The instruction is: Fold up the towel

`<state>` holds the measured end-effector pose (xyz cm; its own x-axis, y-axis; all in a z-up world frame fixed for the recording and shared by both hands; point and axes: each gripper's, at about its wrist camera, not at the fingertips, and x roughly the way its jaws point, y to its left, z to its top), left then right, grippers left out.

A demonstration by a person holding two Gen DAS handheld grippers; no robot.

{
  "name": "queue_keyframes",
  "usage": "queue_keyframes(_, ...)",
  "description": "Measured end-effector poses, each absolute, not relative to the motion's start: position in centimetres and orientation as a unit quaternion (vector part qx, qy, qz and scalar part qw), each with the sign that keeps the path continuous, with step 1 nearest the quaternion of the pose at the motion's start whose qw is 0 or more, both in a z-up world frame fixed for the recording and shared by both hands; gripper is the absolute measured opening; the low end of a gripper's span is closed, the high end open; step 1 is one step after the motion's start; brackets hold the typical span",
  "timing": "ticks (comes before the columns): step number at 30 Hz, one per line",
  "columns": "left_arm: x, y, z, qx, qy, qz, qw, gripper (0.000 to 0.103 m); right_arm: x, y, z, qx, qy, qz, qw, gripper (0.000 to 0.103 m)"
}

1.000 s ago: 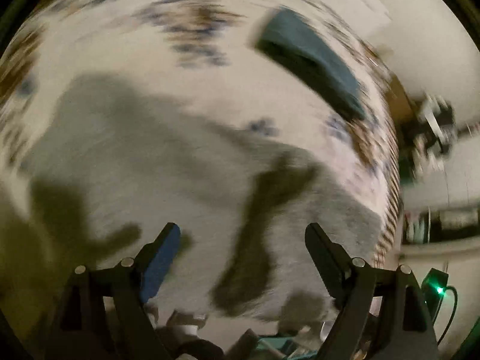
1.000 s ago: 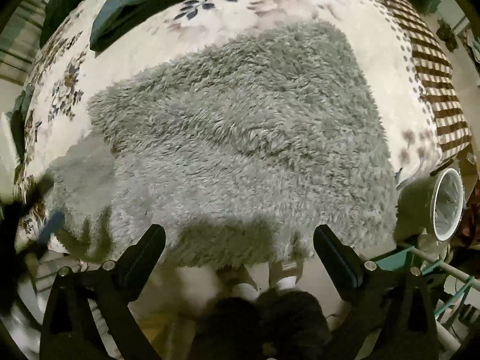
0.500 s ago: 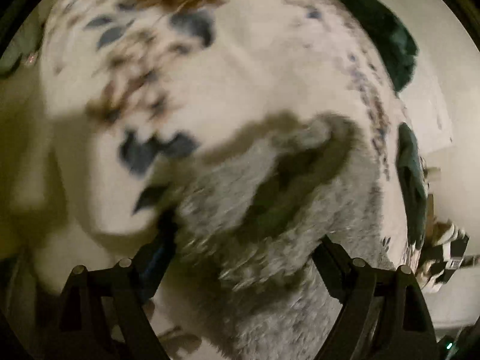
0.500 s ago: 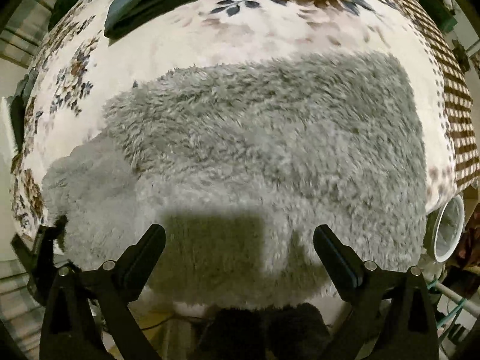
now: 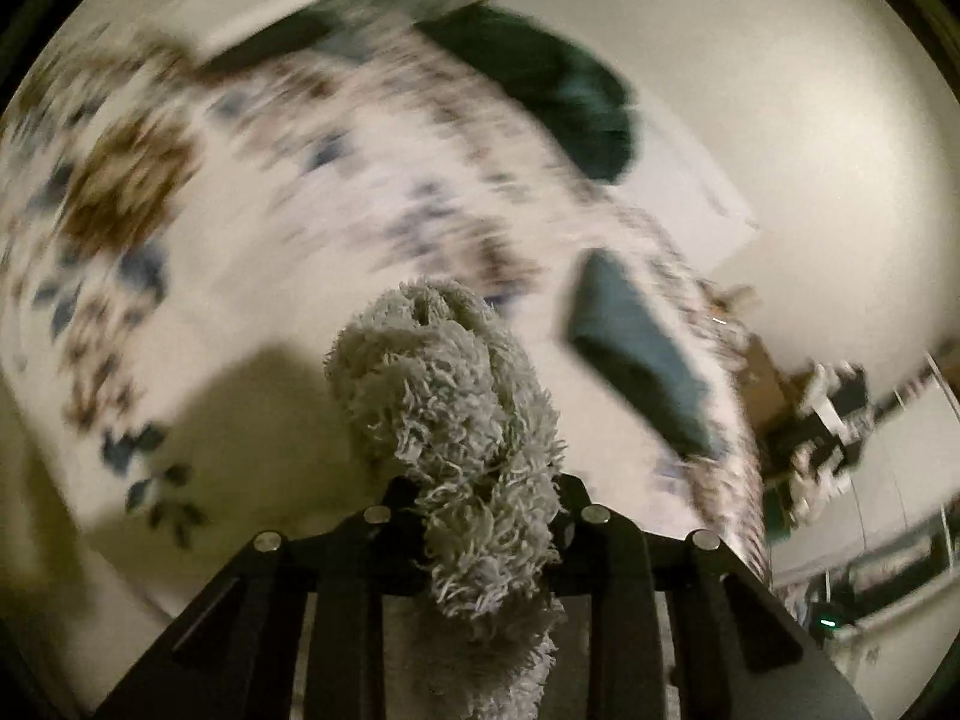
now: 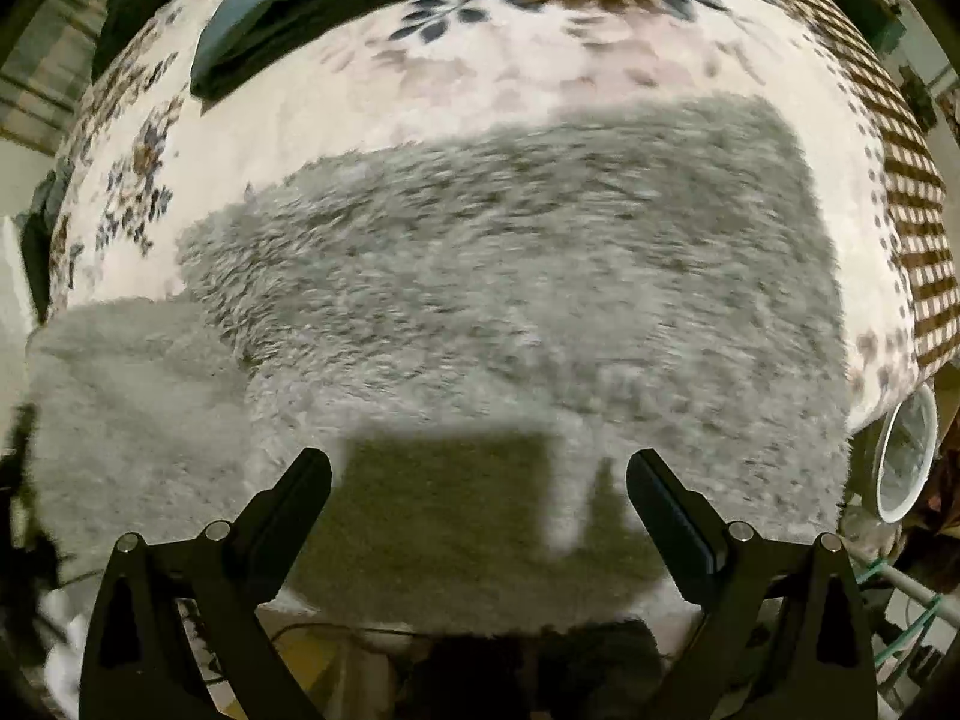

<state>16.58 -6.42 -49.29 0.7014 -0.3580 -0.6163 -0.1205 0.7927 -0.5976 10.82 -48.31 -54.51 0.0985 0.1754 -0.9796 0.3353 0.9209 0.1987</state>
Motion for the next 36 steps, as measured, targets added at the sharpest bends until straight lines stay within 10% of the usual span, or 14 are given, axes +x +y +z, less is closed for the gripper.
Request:
queue_keyframes(9, 14.6, -25.5, -39.2, -0.237, 0.384, -0.274, 0.849, 0.022, 4.0, -60.5, -51.7, 0.267, 0.628, -0.118, 0.721, 0.101)
queue_keyframes(20, 13.4, -48.5, -47.3, -0.109, 0.513, -0.376, 0.764, 0.024, -6.5, -75.9, -52.2, 0.325, 0.6, -0.24, 0.69, 0.101)
queue_keyframes(25, 12.4, -50.5, -48.8, -0.102, 0.553, -0.361, 0.744, 0.055, -8.0, -79.0, -52.7, 0.348, 0.587, -0.253, 0.685, 0.101)
queue_keyframes(27, 11.5, -50.2, -47.9, -0.095, 0.556, -0.359, 0.744, 0.1, -8.2, -79.6, -52.7, 0.36, 0.581, -0.25, 0.685, 0.101)
queue_keyframes(36, 15.8, -39.7, -44.0, -0.118, 0.546, -0.262, 0.787, 0.1, -1.2, -77.5, -52.2, 0.416, 0.546, -0.076, 0.723, 0.101)
